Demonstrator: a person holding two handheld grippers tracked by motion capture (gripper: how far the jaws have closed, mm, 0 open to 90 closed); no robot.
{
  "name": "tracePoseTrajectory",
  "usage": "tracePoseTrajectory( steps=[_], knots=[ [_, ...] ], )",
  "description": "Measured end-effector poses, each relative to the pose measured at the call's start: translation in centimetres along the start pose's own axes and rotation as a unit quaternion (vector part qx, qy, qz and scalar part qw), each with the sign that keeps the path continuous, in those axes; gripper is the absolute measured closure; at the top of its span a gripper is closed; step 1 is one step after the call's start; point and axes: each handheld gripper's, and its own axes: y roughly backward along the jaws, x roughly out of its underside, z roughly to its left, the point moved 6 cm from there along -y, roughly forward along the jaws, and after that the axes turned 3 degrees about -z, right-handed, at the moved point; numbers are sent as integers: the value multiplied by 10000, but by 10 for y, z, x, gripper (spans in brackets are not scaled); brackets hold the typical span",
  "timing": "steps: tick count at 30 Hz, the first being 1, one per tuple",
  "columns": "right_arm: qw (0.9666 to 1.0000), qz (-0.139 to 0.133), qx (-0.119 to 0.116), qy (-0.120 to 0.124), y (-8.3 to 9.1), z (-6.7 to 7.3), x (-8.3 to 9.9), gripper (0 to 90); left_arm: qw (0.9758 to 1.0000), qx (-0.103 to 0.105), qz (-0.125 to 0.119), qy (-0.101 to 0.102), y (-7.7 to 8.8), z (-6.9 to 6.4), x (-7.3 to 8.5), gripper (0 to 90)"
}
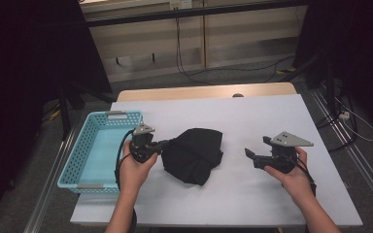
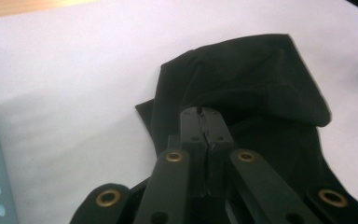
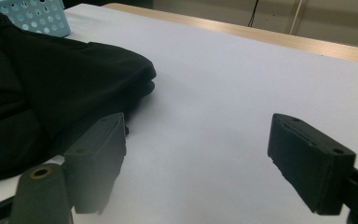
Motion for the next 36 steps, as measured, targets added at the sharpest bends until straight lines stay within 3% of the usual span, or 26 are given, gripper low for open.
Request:
tracePoseTrajectory(
  steps=[4,5,8,10,11,15,18,19,21,22,27,32,34,36],
  knots=[
    [10000,-13,-30,20,0,1,0,186,10000,-10,64,-52,-4,-2,2,877],
    [10000,-10,-33,22,0,1,0,186,9999,-77,-17,-123,-5,-3,1,844],
    [10000,-5,-31,14,0,2,0,186,9999,-13,-120,-112,-5,-6,-3,623],
    [10000,-7,-28,23,0,2,0,186,9996,76,-172,-217,-6,-12,-5,540],
    [10000,-2,-29,4,0,2,0,186,9992,217,-196,-267,-9,-21,-8,496],
    [10000,18,-47,24,0,4,0,185,9965,93,-226,-796,-16,-34,-14,327],
    [10000,12,-56,31,-1,5,0,185,9953,127,-235,-934,-22,-42,-16,282],
    [10000,5,-65,37,-1,5,0,185,9939,200,-200,-1069,-32,-51,-16,282],
    [10000,12,-74,30,-1,6,1,184,9930,225,-154,-1150,-37,-55,-15,286],
    [9999,22,-89,46,-1,6,1,183,9937,413,-107,-1039,-48,-61,-12,335],
    [9999,36,-99,53,-1,7,2,182,9935,466,174,-1021,-67,-64,0,536],
    [9999,61,-99,51,-2,7,3,182,9934,409,258,-1041,-69,-62,2,734],
    [9998,85,-125,86,-3,8,4,182,9947,394,221,-923,-63,-59,-1,822],
    [9998,88,-130,92,-3,9,4,182,9954,415,190,-844,-60,-58,-3,826]
  ],
)
